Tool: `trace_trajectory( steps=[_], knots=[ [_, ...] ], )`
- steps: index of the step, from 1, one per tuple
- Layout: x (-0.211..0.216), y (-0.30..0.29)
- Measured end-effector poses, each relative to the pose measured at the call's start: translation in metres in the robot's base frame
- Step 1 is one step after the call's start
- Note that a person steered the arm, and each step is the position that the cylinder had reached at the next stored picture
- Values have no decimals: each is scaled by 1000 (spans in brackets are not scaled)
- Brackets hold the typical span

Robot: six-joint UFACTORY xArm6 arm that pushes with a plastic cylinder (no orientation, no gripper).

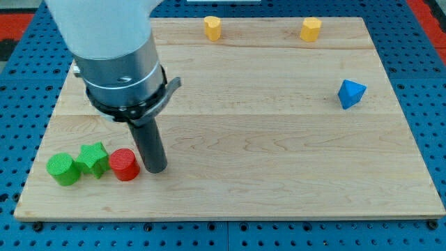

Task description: Move your arm towards blue triangle

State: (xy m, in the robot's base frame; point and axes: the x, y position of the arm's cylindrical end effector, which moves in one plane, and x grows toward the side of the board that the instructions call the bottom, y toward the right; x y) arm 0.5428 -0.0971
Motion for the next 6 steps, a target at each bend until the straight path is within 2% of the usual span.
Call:
trace_trajectory(
  steps=[1, 3, 4, 5, 6],
  knots=[
    [-6, -6],
    [-5, 252],
    [-51, 369],
    [-85, 389],
    [-96, 355]
  ],
)
